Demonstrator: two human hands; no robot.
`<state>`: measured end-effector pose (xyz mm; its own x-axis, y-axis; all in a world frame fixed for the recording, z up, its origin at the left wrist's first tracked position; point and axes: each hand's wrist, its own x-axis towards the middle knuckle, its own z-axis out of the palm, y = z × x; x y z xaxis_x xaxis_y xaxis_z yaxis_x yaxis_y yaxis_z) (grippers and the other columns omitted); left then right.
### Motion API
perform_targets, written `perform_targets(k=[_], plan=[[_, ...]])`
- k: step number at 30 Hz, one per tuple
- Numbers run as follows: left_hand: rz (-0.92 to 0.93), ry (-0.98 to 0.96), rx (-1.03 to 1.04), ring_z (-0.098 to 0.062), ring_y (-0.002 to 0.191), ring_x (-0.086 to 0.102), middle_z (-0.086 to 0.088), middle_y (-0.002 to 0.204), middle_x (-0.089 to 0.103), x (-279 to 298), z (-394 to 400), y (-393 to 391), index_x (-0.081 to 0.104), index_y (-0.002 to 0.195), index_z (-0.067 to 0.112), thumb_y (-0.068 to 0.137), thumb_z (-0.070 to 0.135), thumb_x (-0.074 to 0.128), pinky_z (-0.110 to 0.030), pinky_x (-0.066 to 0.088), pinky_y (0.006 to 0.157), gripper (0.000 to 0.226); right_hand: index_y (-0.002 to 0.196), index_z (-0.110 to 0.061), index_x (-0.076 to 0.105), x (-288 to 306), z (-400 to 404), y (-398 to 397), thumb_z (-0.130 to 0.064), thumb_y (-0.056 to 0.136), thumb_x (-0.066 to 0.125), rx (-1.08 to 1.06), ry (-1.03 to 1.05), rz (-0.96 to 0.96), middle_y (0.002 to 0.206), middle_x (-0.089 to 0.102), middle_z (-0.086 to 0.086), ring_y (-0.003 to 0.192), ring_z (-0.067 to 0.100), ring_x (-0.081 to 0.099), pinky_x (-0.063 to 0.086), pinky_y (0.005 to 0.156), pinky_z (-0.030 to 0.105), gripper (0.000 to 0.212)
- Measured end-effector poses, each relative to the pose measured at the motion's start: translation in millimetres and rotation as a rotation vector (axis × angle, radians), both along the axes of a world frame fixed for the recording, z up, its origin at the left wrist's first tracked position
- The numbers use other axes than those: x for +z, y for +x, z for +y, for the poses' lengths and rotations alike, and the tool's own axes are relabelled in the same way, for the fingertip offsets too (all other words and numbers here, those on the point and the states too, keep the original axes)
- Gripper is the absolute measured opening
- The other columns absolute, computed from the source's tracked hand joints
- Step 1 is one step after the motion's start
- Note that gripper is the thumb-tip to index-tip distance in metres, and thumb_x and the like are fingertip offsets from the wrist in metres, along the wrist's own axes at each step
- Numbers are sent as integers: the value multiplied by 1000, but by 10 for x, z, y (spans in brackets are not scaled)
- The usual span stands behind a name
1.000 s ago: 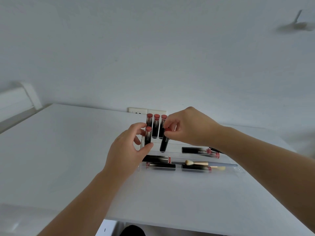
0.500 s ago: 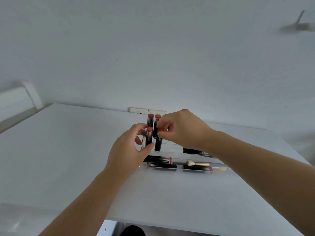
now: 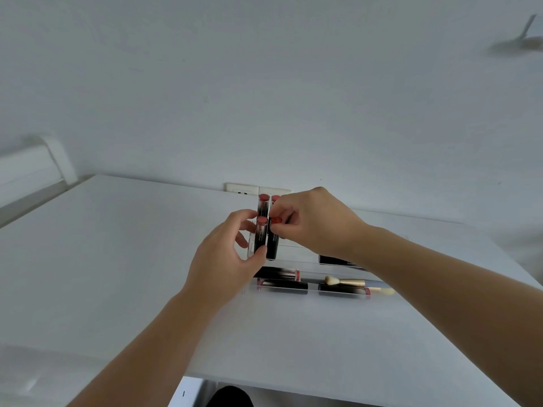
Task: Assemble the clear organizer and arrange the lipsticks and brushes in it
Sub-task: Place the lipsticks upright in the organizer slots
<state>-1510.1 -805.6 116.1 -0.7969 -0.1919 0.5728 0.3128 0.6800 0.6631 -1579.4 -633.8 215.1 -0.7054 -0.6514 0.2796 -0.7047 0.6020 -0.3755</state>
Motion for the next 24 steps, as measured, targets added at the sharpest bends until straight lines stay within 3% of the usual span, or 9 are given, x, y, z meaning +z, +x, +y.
perform_targets(k=[7, 17, 24], plan=[[-6, -6, -2, -10, 89, 60, 24, 103, 64, -11, -8, 6, 48, 120, 47, 77, 38, 66, -23, 46, 71, 48, 91, -29, 72, 1, 9, -12, -28, 87, 70, -1, 4, 16, 79, 72, -14, 70, 0, 63, 50, 62, 23, 4], [5, -15, -1, -11, 87, 60, 25, 102, 64, -10, -7, -4, 49, 120, 45, 77, 36, 65, -25, 46, 71, 46, 91, -27, 72, -8, 9, -16, -28, 86, 71, 4, 0, 33, 77, 73, -13, 71, 4, 63, 54, 66, 29, 6], [17, -33, -4, -9, 86, 60, 25, 101, 64, -7, -19, -2, 48, 121, 45, 79, 37, 66, -23, 46, 68, 47, 95, -29, 71, 52, 65, -6, -39, 85, 74, -7, 14, 3, 77, 74, -16, 73, 3, 65, 57, 72, 34, 14]])
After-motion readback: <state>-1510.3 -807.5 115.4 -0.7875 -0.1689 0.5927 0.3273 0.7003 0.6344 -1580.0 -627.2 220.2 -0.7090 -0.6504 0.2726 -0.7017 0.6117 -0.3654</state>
